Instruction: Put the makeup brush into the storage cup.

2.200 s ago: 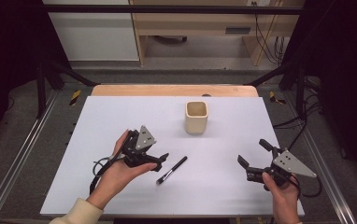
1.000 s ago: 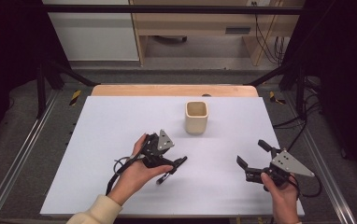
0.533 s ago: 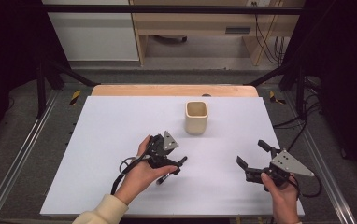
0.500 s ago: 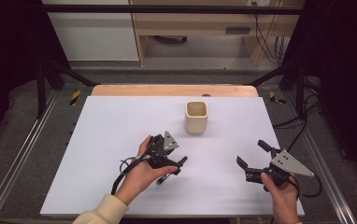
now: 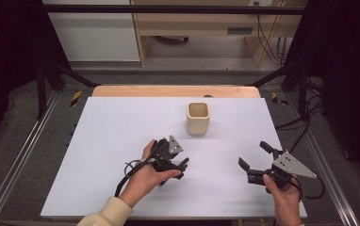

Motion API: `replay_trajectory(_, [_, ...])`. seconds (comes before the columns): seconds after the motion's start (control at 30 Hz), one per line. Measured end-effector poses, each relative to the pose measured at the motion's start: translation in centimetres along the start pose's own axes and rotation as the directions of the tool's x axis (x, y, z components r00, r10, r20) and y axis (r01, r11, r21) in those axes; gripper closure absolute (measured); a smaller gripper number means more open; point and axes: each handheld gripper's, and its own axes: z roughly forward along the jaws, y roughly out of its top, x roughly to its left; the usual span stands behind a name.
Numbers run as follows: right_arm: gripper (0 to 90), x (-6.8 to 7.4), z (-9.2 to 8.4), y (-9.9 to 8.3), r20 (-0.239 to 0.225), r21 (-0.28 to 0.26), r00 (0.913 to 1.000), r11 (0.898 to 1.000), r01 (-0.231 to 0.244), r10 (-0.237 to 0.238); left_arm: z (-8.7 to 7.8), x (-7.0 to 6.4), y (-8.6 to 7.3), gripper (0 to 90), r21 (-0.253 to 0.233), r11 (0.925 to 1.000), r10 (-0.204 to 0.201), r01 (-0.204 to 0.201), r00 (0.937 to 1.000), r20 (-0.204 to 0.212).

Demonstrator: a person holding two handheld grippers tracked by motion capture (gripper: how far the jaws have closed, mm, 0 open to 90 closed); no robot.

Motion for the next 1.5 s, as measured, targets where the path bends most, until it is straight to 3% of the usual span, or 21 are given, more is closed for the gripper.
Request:
replay_trajectory(0.9, [3.7, 0.0, 0.0, 0.0, -0.004, 0.007, 1.0, 1.0, 0.002, -0.002, 1.1, -0.2, -0.5, 10.6, 0.071, 0.9975, -0.005, 0.006, 1.0, -0.003])
replay_trajectory(1.07, [3.7, 0.0, 0.0, 0.0, -0.004, 0.007, 1.0, 1.0, 0.003, -0.003, 1.3, -0.3, -0.5, 11.9, 0.1, 0.9949, -0.003, 0.002, 1.0, 0.002])
replay_trajectory(1.17, [3.7, 0.0, 0.1, -0.1, -0.006, 0.011, 1.0, 1.0, -0.004, 0.004, 1.5, -0.3, -0.5, 12.6, 0.144, 0.9896, 0.005, -0.007, 0.9998, 0.02])
replay_trajectory(1.5, [3.8, 0.0, 0.1, -0.1, -0.007, 0.012, 1.0, 1.0, -0.002, 0.002, 1.8, -0.5, -0.4, 17.6, 0.186, 0.9826, -0.013, 0.005, 0.9991, 0.041])
